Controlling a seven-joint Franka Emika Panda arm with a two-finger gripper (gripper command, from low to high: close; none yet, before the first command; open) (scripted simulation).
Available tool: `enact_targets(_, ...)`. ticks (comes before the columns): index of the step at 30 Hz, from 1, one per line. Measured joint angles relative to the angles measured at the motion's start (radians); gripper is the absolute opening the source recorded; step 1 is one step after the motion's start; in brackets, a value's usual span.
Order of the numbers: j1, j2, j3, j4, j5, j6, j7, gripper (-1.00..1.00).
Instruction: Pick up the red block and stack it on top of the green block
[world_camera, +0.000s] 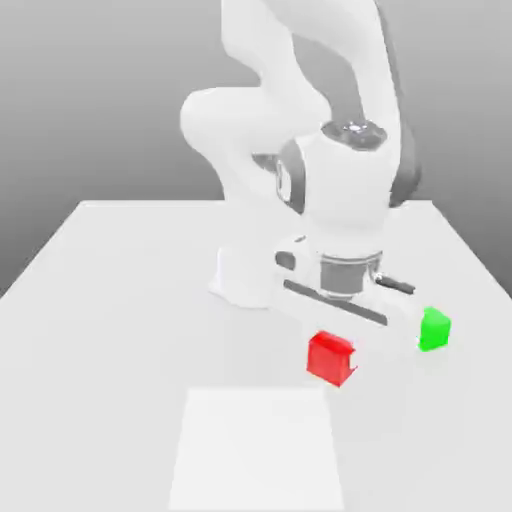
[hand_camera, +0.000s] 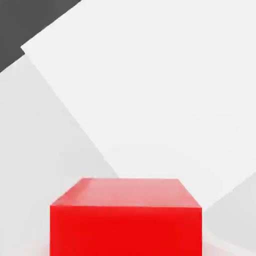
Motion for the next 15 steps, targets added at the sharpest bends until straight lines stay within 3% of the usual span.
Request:
enact_targets(11,0.392,-0.153,0.236,-0.058,0.248,-0.076,0.129,-1.00)
enact_targets(15,0.423,-0.120,0.282,-0.066,0.255,-0.029,0.161,-1.00)
